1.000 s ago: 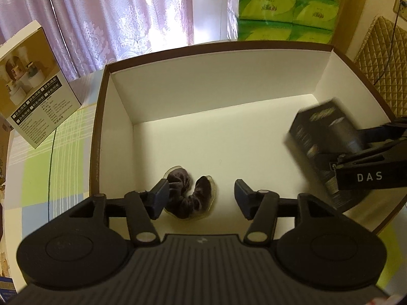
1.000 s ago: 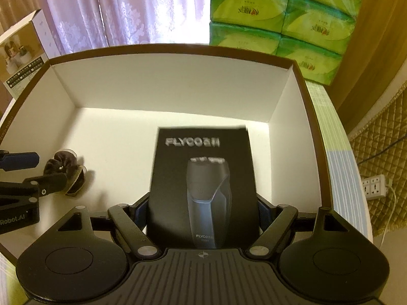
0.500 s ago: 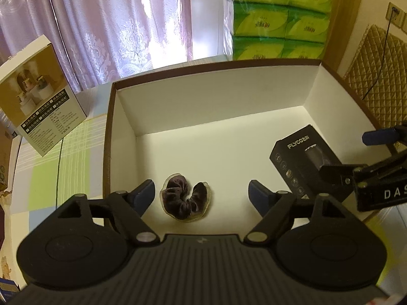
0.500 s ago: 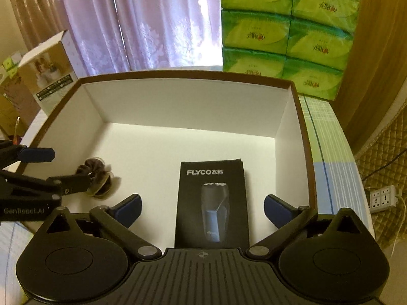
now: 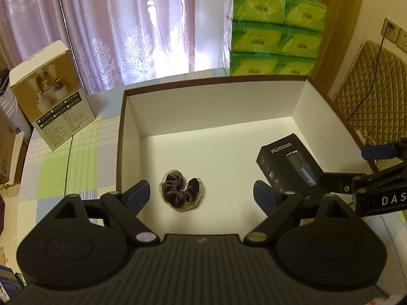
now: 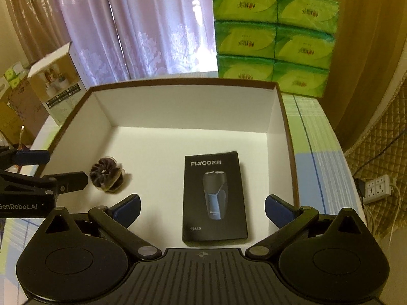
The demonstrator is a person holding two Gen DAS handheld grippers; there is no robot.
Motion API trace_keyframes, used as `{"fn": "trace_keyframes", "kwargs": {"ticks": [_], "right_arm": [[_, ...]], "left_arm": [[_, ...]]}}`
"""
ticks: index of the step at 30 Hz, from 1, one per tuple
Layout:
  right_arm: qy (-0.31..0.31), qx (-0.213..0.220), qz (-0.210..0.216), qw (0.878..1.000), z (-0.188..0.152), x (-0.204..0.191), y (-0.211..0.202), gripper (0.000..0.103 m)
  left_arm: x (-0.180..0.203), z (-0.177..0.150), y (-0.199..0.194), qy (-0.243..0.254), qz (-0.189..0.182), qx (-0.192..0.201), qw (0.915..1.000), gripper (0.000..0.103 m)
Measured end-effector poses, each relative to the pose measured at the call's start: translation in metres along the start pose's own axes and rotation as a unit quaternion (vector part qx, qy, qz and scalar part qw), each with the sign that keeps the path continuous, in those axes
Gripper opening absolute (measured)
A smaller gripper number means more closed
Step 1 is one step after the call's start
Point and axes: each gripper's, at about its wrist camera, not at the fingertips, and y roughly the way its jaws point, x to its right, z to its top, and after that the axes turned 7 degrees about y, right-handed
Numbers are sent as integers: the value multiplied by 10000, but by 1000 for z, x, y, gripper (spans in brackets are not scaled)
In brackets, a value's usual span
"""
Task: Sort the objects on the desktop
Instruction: 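Open the left tool dropping the scrunchie while the right tool releases the FLYCO box, then withdraw both tools from the brown box back toward the remaining items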
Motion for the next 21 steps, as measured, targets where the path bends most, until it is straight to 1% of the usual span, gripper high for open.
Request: {"fn": "trace_keyframes", "kwargs": {"ticks": [12,21], "right_arm": [[-31,331,198,9993,-20,-11,-52,101],[23,599,368,9975,-45,-14,-95,101]], "left_arm": [[1,-23,-57,-206,50,283,9994,88],[12,-51,-104,-167,187,497,9984,88]]}}
